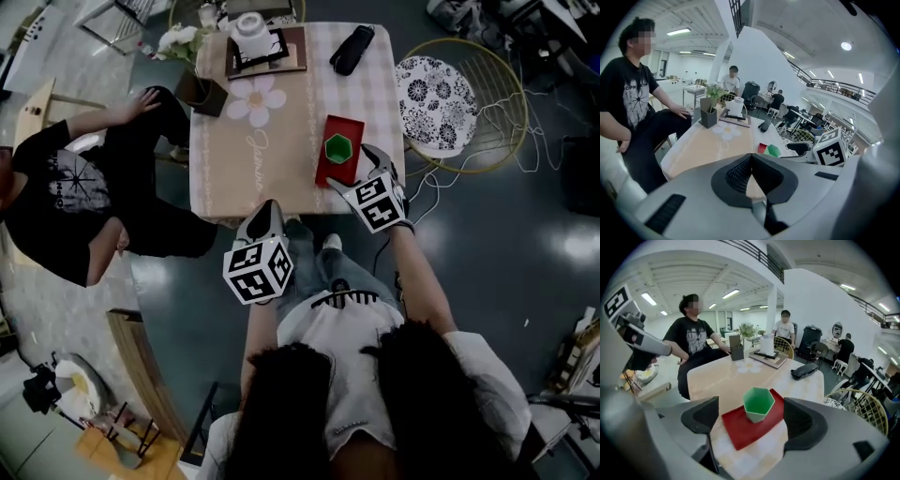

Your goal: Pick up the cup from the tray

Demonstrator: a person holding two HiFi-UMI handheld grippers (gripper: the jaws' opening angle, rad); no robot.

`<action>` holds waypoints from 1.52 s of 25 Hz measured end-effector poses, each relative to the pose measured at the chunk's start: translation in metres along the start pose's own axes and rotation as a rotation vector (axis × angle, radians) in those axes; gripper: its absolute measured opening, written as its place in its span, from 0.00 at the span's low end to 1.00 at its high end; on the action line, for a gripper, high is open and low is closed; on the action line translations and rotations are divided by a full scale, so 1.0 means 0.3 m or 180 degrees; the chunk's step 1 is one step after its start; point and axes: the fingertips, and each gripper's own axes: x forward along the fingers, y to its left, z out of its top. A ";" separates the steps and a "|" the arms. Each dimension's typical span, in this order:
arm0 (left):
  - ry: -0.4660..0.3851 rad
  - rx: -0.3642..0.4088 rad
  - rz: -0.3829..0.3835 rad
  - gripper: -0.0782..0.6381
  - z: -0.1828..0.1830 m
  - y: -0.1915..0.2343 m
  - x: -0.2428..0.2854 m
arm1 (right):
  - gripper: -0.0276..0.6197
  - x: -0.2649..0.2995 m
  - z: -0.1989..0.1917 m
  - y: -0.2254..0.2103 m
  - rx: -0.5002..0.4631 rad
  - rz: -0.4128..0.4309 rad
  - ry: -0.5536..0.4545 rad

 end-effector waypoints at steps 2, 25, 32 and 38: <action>0.0036 0.0009 -0.0007 0.12 0.030 0.023 0.043 | 0.68 0.064 0.008 -0.016 -0.0196 0.0016 0.0182; 0.0499 0.0307 -0.0186 0.12 0.204 0.310 0.329 | 0.55 0.314 0.170 0.086 -0.0577 0.0470 0.0854; 0.0444 0.0225 -0.0174 0.12 0.241 0.387 0.340 | 0.55 0.482 0.295 0.272 -0.0916 0.0683 0.0790; 0.0401 0.0206 -0.0183 0.12 0.272 0.418 0.351 | 0.55 0.577 0.340 0.346 -0.1021 0.0759 0.0805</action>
